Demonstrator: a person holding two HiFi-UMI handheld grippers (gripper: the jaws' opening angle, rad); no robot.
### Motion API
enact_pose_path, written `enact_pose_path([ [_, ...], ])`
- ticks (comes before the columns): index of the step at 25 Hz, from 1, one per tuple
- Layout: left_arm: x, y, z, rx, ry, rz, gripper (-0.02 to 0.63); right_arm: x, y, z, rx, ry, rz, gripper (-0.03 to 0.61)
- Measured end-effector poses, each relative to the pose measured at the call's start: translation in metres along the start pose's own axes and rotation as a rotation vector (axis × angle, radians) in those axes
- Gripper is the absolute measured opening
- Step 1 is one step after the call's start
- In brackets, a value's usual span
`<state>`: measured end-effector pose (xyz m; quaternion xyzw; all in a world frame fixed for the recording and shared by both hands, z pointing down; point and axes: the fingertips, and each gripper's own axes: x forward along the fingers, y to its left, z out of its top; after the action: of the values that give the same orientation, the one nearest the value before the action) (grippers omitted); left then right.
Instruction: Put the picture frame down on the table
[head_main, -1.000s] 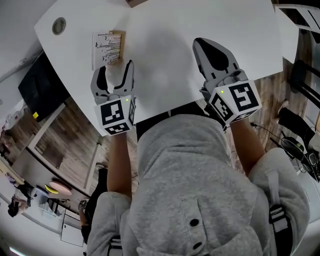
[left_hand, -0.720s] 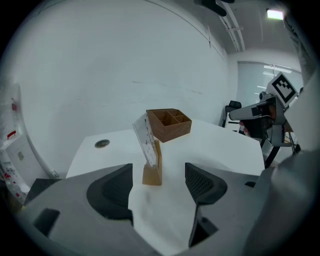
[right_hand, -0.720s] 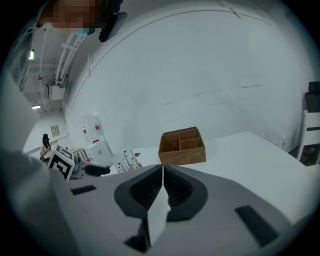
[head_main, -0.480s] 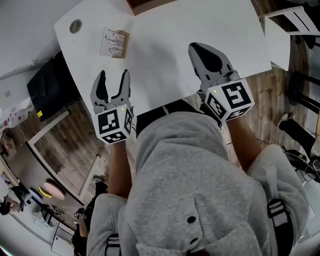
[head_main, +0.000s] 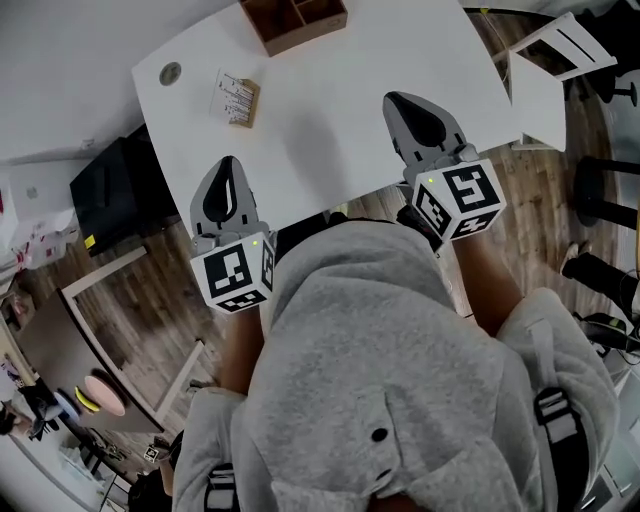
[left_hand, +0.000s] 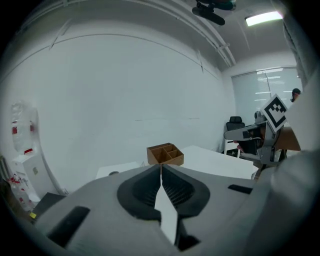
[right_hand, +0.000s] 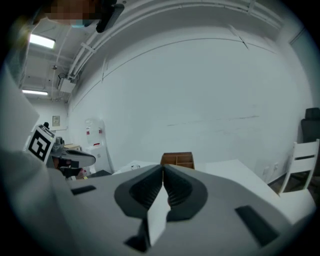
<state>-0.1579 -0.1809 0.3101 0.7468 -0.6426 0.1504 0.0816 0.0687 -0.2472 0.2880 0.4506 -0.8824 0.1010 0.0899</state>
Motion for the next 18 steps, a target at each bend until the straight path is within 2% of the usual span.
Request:
enact_pose_path([
  [12, -0.004, -0.008, 0.002, -0.041, -0.030, 0.000, 0.028, -0.014, -0.003, -0.004, -0.006, -0.024, -0.012, 0.028],
  [18, -0.007, -0.008, 0.004, -0.030, -0.022, -0.005, 0.028, -0.019, -0.001, -0.003, -0.002, -0.026, -0.015, 0.028],
])
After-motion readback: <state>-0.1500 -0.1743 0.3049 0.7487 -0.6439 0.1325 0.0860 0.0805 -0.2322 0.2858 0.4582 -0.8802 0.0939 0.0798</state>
